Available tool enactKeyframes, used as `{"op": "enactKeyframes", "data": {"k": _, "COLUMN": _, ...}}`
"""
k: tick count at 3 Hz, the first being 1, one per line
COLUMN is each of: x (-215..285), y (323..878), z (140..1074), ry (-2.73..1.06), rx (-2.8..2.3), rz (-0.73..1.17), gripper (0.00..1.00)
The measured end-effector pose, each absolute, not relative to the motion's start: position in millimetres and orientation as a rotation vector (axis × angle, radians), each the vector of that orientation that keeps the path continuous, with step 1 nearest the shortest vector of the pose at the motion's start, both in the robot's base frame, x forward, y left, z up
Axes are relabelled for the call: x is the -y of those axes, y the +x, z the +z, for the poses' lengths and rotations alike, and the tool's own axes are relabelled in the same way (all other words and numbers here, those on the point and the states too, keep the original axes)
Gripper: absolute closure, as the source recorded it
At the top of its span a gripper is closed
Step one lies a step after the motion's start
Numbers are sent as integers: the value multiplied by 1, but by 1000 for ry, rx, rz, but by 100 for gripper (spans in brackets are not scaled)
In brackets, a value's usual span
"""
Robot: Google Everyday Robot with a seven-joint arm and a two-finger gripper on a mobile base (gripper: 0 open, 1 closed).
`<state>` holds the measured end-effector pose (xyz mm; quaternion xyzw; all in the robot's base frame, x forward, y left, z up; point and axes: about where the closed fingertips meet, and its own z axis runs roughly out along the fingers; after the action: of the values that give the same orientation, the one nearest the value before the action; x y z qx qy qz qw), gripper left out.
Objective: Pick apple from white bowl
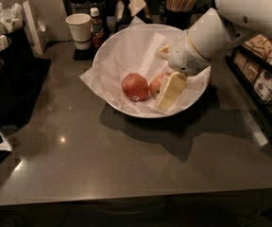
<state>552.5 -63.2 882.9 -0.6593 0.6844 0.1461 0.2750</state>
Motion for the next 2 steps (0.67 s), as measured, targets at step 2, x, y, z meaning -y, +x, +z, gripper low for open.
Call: {"op": "enactKeyframes", "data": {"k": 2, "x": 65, "y": 556, "z": 880, "ry": -1768, "rx": -1845, "rz": 396, "gripper": 39}}
